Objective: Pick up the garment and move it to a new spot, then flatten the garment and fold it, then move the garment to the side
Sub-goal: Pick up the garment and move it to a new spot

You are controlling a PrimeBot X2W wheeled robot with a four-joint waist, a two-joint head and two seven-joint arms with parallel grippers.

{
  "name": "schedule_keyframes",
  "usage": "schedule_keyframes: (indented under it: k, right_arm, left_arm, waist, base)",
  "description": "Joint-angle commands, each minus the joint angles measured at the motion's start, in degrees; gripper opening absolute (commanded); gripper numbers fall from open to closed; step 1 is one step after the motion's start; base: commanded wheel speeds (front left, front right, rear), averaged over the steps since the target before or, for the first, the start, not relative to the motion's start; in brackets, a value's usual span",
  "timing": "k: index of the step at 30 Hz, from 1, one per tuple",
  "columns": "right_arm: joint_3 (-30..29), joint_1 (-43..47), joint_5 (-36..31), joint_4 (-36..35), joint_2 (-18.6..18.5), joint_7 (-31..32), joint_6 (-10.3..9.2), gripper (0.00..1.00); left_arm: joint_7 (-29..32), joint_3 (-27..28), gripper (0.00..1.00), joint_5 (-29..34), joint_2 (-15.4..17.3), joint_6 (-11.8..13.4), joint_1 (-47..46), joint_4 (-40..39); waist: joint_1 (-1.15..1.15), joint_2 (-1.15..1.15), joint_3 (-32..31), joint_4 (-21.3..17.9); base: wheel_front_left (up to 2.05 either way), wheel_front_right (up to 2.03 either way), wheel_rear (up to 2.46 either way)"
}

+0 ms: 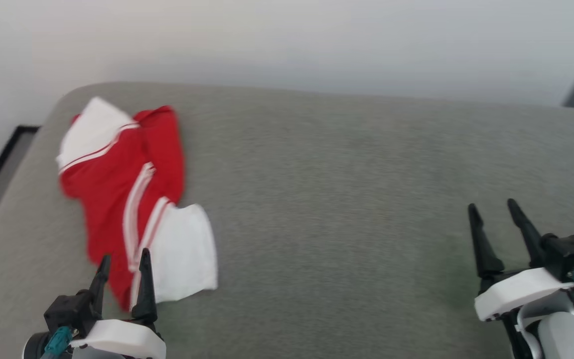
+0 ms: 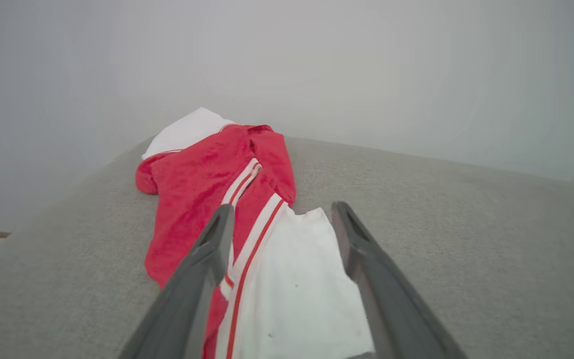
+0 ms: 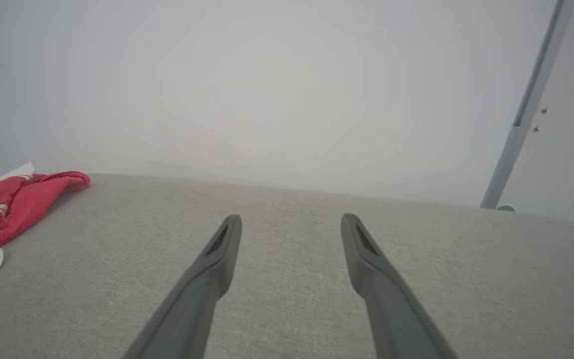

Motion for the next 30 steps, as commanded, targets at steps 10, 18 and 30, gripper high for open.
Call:
schedule_keyframes:
  k: [10, 18, 30]
  right_arm:
    - [5.88, -1.52, 0.84, 0.69, 1.2, -0.28, 0.0, 1.0]
    - [11.53, -3.3, 1.63, 2.0, 2.73, -0.27, -0.01, 1.0]
    - [13.54, -4.93, 2.47, 2.89, 2.69, -0.27, -0.01, 1.0]
  left_arm:
    - [-0.33, -1.63, 1.0, -3.44, -0.06, 2.54, 2.86, -1.36]
    - [-0.33, -1.66, 1.0, -6.43, -0.01, 5.01, 5.97, -4.38]
    - [-0.33, -3.75, 1.0, -5.87, -0.03, 4.3, 5.26, -5.76]
  waist:
    - [0.0, 0.0, 0.49, 16.05]
    - [0.0, 0.0, 0.37, 21.77]
    - [0.0, 0.0, 1.21, 18.68]
  base:
    - [0.0, 0.0, 0.0]
    - [0.0, 0.0, 0.0]
    - [0.0, 0.0, 0.0]
